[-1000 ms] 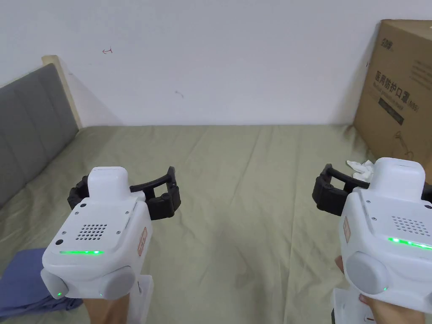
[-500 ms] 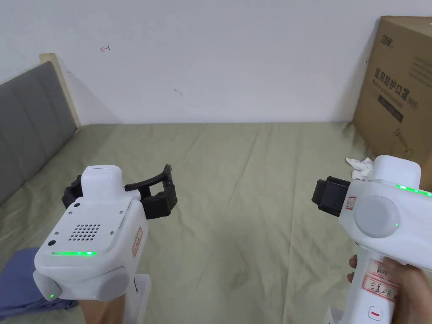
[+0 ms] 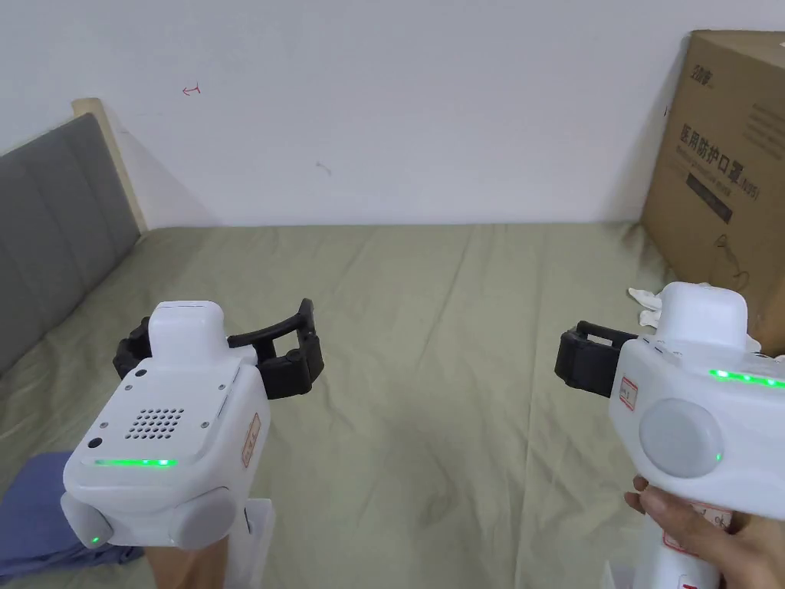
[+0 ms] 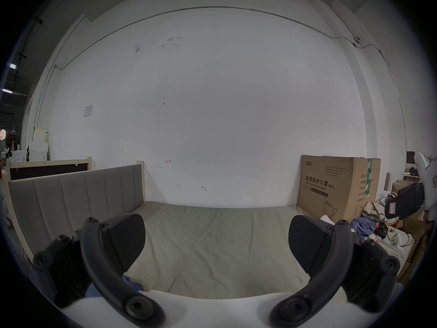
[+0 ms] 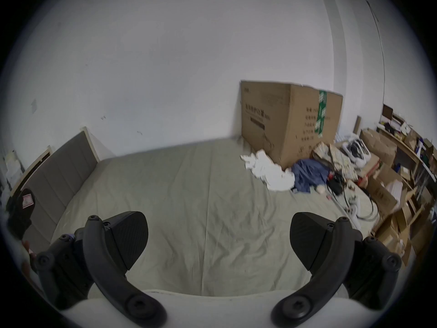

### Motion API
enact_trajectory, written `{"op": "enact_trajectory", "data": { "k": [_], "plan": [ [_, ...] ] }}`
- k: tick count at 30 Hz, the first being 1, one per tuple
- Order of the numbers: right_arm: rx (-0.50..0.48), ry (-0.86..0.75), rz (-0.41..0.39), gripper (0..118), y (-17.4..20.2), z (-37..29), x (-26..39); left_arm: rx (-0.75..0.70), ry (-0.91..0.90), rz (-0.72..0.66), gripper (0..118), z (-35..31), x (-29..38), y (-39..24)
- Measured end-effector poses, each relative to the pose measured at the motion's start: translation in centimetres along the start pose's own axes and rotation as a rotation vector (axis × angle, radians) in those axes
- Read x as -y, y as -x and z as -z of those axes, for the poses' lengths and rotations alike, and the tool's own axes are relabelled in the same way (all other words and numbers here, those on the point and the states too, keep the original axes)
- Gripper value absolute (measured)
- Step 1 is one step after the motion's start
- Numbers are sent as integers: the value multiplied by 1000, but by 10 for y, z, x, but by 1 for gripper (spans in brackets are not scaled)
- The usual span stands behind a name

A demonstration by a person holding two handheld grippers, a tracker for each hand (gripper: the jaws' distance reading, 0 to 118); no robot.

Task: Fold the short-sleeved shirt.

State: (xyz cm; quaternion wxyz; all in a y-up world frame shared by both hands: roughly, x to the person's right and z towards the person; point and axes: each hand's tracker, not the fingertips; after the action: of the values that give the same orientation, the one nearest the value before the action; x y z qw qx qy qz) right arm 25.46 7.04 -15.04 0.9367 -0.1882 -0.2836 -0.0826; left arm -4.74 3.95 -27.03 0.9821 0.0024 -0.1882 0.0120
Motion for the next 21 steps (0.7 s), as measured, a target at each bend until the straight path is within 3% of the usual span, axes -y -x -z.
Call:
{"op": "enact_trajectory", "data": {
  "k": [7, 9, 21],
  "plan": [
    [-43, -439, -92, 118, 3, -11, 27, -18, -30, 8, 118, -3, 1, 0],
    [4, -453, -136, 118, 7, -11, 29, -20, -39, 14, 118, -5, 2, 1],
    [3, -434, -96, 118, 4, -9, 30, -26, -55, 22, 118, -7, 3, 1]
  ]
}}
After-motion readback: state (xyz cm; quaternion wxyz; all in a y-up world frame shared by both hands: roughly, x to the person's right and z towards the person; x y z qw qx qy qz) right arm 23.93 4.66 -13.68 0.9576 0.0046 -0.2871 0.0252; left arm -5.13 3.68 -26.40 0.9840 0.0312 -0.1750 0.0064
